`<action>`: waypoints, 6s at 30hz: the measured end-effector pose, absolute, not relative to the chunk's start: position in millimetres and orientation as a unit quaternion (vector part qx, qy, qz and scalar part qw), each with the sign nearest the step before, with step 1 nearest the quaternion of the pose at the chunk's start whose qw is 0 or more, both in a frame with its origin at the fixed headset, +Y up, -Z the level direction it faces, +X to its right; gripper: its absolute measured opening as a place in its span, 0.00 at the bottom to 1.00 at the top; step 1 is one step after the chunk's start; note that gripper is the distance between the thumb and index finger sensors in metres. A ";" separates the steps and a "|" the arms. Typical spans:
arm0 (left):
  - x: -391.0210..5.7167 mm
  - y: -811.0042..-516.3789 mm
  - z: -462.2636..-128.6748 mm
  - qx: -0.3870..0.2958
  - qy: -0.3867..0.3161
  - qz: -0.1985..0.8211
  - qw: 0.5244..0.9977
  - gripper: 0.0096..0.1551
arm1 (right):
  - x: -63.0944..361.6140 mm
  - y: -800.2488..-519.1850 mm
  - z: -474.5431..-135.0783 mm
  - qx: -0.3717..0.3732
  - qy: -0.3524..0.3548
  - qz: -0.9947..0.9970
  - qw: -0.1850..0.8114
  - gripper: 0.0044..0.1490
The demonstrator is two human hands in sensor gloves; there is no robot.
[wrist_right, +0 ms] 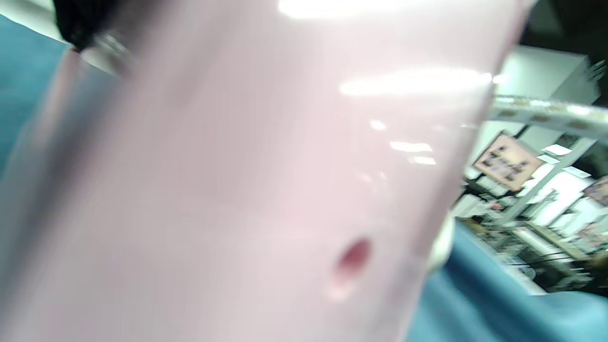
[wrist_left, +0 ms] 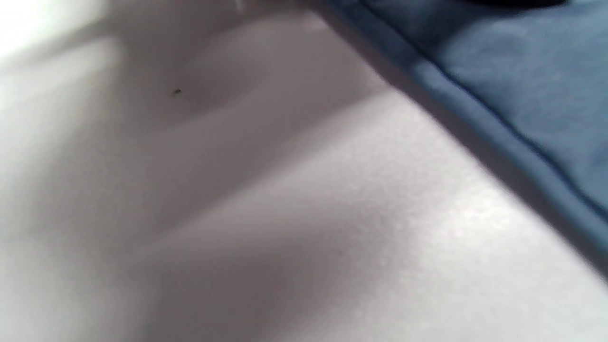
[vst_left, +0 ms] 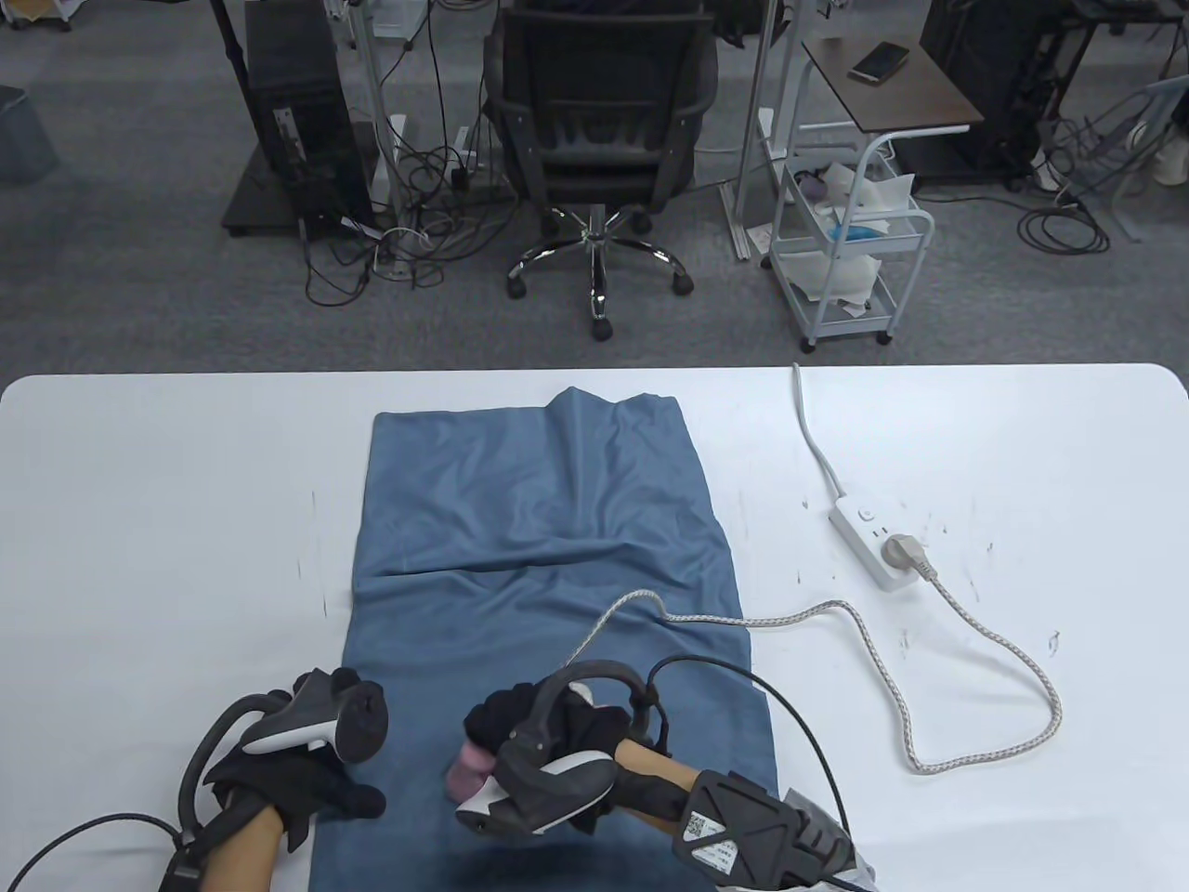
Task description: Iron pillowcase with electric iron on table
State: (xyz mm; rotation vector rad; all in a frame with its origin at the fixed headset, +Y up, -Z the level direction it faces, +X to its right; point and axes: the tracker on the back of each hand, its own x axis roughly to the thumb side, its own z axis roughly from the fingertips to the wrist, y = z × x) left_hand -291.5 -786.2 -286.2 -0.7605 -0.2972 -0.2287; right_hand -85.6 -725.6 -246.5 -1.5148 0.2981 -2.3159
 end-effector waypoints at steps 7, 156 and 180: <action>-290.4 -785.8 -285.7 -0.369 -0.141 -0.116 0.911 0.71 | -75.2 -735.1 -312.7 -0.378 0.160 -0.889 0.201 0.46; -328.5 -773.3 -288.4 -0.374 -0.071 -0.077 0.922 0.74 | -82.0 -725.9 -329.5 -0.359 0.115 -0.924 0.062 0.46; -290.8 -778.7 -286.5 -0.374 -0.122 -0.143 0.908 0.69 | 78.9 -731.0 -327.1 -0.218 0.039 -0.962 0.162 0.46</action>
